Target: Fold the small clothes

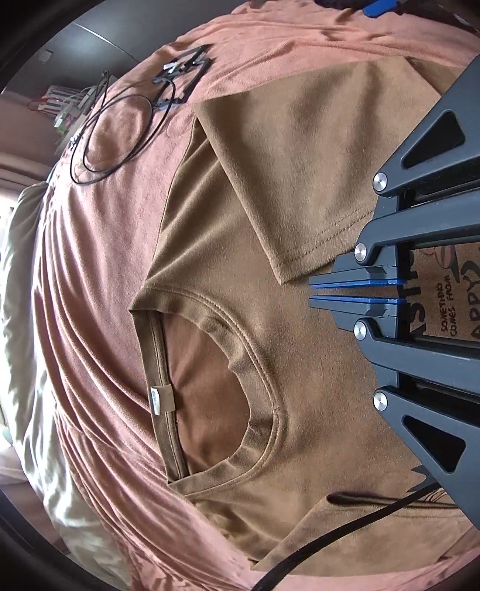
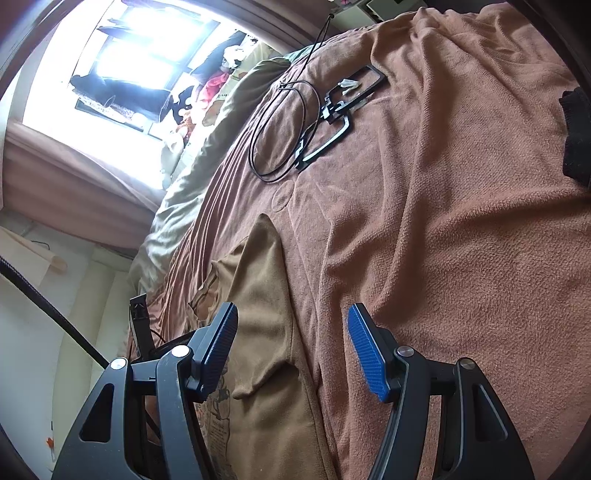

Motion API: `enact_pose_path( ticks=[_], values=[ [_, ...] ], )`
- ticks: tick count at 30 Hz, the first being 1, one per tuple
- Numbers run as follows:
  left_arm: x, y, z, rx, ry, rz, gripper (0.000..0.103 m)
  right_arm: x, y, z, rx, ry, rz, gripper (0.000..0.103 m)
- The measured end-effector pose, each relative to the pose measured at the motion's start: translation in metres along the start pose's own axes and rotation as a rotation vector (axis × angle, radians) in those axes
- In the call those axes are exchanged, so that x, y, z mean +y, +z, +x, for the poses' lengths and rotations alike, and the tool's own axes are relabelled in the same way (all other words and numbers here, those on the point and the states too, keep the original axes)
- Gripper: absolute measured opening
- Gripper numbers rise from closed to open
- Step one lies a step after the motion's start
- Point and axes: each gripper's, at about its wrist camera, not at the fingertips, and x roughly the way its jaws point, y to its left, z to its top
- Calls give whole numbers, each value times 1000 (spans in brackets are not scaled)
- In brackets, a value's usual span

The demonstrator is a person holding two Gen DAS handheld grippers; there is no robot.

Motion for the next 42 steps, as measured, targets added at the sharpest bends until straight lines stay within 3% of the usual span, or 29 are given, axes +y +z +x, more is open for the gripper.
enact_pose_path(
  ticks=[2,6,11,21,28,31,32,33,34,42],
  values=[
    [-5,-5,-5,15,-44,-3,9,3,0,0,-2,2,-8,61],
    [-15,-25,-15,26,-107,-6,29,9,-2,0,4,12,-23,61],
    [-20,-49,-21,56,-166,-51,34,15,-5,4,22,17,-48,61],
    [-45,-80,-34,74,-245,-99,34,31,-10,22,83,27,-118,61],
    [-59,-94,-32,93,-225,-111,34,30,-11,34,119,26,-122,60],
    [-62,-96,-27,92,-213,-120,33,33,-11,40,141,35,-130,48],
    [-63,-96,-26,87,-209,-125,27,34,-13,42,149,38,-134,44],
    [-63,-97,-25,87,-204,-126,14,36,-14,45,156,39,-140,42],
    [-64,-97,-25,92,-207,-125,10,36,-14,47,161,37,-146,41],
    [-64,-103,-37,92,-231,-109,6,33,-14,72,186,-18,-151,40]
  ],
)
